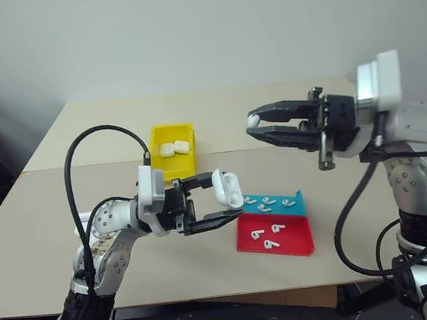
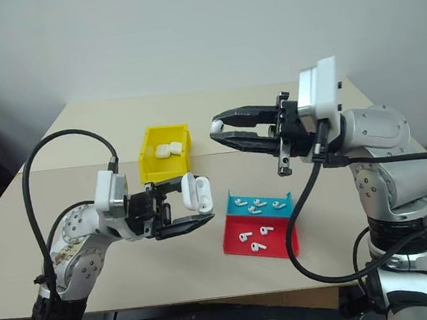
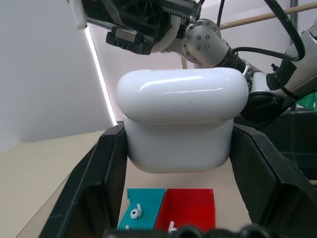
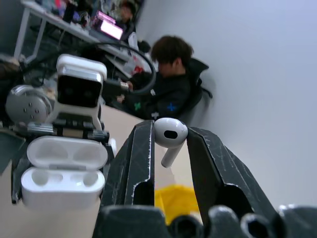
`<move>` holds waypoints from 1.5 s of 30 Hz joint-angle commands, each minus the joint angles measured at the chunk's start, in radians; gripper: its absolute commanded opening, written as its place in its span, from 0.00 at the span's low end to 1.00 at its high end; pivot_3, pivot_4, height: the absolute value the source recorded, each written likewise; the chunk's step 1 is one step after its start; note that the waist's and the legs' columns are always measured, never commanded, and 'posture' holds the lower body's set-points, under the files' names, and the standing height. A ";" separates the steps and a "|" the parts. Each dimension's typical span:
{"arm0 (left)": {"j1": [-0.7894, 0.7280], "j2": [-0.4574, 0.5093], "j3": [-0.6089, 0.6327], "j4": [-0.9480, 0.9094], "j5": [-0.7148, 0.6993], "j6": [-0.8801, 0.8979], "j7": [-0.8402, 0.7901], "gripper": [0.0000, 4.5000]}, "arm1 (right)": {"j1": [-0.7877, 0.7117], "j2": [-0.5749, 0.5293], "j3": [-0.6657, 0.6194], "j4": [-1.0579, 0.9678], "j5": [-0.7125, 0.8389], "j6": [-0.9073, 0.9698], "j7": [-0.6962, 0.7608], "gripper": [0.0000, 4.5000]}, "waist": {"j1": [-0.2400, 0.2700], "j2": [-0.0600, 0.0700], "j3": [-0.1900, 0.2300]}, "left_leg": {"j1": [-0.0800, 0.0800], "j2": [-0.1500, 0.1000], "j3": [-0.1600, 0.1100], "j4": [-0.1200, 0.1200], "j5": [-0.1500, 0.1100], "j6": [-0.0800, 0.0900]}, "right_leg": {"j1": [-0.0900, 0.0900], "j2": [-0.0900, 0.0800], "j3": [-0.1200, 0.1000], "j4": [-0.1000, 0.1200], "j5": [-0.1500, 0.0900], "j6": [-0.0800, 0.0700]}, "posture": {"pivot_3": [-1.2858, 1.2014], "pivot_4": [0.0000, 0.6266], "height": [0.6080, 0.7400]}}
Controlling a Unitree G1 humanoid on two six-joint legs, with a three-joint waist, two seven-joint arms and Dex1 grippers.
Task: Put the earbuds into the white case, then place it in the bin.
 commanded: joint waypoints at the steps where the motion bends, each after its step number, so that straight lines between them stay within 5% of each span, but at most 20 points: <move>1: -0.025 -0.015 0.016 -0.036 -0.032 0.012 0.010 0.62 | -0.003 0.016 -0.035 -0.016 0.088 -0.032 0.007 0.26 | 0.000 0.000 0.000 | 0.000 0.000 0.000 0.000 0.000 0.000 | 0.000 0.000 0.000 0.000 0.000 0.000 | 0.52 0.24 1.00; 41: -0.006 -0.026 0.018 -0.114 -0.027 0.044 0.044 0.62 | 0.120 -0.018 0.156 -0.030 -0.064 -0.254 0.118 0.26 | 0.000 0.000 0.000 | 0.000 0.000 0.000 0.000 0.000 0.000 | 0.000 0.000 0.000 0.000 -0.002 0.003 | 0.52 0.24 1.00; 45: -0.001 -0.026 0.015 -0.113 -0.020 0.042 0.044 0.62 | 0.117 -0.018 0.159 -0.018 -0.079 -0.269 0.110 0.46 | 0.000 0.000 0.000 | 0.000 0.000 0.000 0.000 0.000 0.000 | 0.000 0.000 0.000 0.000 -0.002 0.003 | 0.52 0.24 1.00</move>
